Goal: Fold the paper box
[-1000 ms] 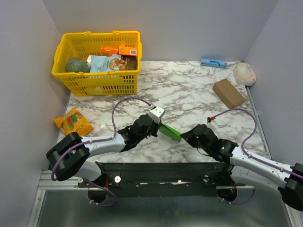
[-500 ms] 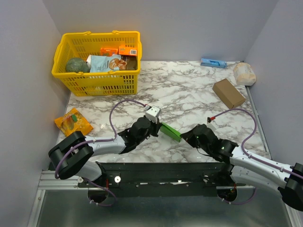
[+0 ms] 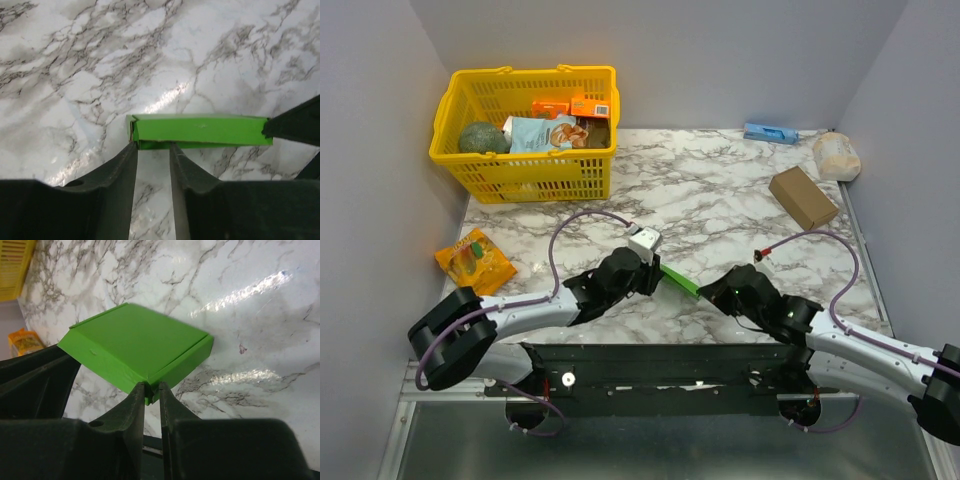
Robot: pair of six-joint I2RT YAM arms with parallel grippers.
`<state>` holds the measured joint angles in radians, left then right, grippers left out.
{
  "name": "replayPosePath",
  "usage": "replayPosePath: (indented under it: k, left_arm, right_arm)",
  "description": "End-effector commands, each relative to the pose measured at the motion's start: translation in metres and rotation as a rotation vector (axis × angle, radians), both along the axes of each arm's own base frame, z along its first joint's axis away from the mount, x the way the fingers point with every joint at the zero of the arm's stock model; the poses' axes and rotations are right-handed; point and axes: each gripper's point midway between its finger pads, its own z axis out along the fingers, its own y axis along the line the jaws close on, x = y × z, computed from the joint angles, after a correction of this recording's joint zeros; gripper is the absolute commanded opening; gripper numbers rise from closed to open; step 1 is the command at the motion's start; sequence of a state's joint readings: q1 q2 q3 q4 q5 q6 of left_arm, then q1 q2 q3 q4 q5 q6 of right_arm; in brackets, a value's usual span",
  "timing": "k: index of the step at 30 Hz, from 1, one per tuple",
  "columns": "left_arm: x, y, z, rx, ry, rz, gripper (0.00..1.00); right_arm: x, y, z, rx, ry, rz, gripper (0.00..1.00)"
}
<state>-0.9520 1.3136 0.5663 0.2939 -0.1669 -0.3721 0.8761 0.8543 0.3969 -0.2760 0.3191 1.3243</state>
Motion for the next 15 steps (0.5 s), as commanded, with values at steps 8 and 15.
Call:
replayPosePath:
  k: [8,15]
  left_arm:
    - [-0.037,0.019,0.014,0.042,0.086,-0.126,0.63]
    - [-0.016,0.016,0.059,-0.203,0.132,-0.091,0.74]
  right_arm:
    - [-0.05,-0.063,-0.076,-0.302,0.226,0.004,0.23]
    - [-0.048,-0.064,-0.074,-0.282,0.213,-0.015,0.23]
